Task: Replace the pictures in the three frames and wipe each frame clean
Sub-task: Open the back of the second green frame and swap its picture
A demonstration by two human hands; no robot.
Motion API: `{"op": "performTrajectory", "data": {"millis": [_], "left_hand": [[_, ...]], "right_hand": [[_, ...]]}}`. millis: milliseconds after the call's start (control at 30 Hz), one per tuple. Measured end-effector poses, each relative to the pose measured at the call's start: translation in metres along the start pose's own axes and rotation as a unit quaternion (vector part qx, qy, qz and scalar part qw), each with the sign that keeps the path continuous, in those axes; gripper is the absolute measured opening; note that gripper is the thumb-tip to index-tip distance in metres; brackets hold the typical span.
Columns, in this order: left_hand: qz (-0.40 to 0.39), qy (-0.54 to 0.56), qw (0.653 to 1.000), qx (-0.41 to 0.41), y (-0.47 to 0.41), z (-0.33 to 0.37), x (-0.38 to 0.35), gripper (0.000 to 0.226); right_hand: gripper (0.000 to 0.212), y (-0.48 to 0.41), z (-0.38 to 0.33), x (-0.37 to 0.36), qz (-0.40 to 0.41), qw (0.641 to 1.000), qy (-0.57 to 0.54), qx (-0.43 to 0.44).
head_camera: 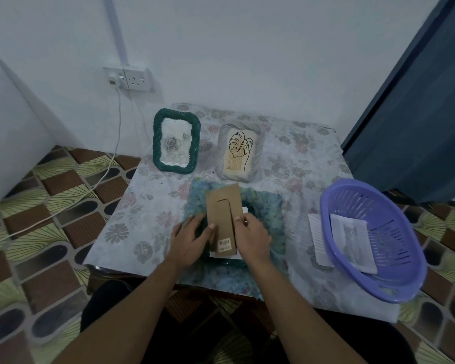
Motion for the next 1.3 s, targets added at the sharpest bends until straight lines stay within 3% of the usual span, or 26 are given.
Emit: {"op": "performTrajectory", "data": {"millis": [100,233,367,500,567,667,900,1000,1100,1233,1300], "left_hand": [[0.035,0.14,0.989,-0.013,0.005,0.009,0.014,0.037],[0.126,0.176,0.976,-0.009,0.014,0.011,0.035,0.034],[0.17,0.171,0.97,0.041,0.02,-0.005,0.055,0.032],[0.174,0.091,0.976,0.09,0.024,-0.026,0.073,0.032],[0.171,-0.004,0.982,0.082,0.026,-0.032,0.081,0.02],[0.161,-0.134,0.975,0.073,0.024,-0.042,0.089,0.028],[0.154,-0.21,0.962,0.077,0.017,-0.053,0.089,0.018],[0.162,-0.247,0.952,0.075,0.016,-0.053,0.087,0.024],[0.163,-0.288,0.939,0.088,0.018,-0.048,0.087,0.026],[0.156,-0.37,0.914,0.047,0.018,-0.021,0.084,0.011],[0.133,-0.376,0.917,0.028,0.015,-0.005,0.077,0.015]], "right_hand": [[0.028,0.005,-0.012,-0.005,-0.022,0.998,-0.06,0.02],[0.029,0.01,-0.031,-0.017,-0.064,0.991,-0.113,0.028],[0.02,0.014,-0.041,-0.04,-0.148,0.98,-0.126,-0.035],[0.026,0.024,-0.045,-0.063,-0.243,0.962,-0.107,-0.06],[0.029,0.028,-0.045,-0.079,-0.262,0.96,-0.078,-0.057],[0.035,0.028,-0.043,-0.099,-0.281,0.958,-0.022,-0.048],[0.042,0.026,-0.042,-0.113,-0.281,0.956,0.079,-0.023],[0.019,0.026,-0.047,-0.107,-0.296,0.951,0.09,-0.007],[0.016,0.024,-0.049,-0.099,-0.302,0.95,0.083,0.001],[0.057,0.022,-0.051,-0.079,-0.312,0.948,0.056,0.008],[0.055,0.02,-0.052,-0.066,-0.279,0.96,0.027,0.025]]}}
Point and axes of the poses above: each hand's wrist, its own y-axis away from the middle knuckle, its own x-axis out of the back of the hand, z = x × y, the point moved 2 cm from there along -y, towards the middle knuckle, and after that the axes turned 3 degrees about -x, right-handed, at the moved point
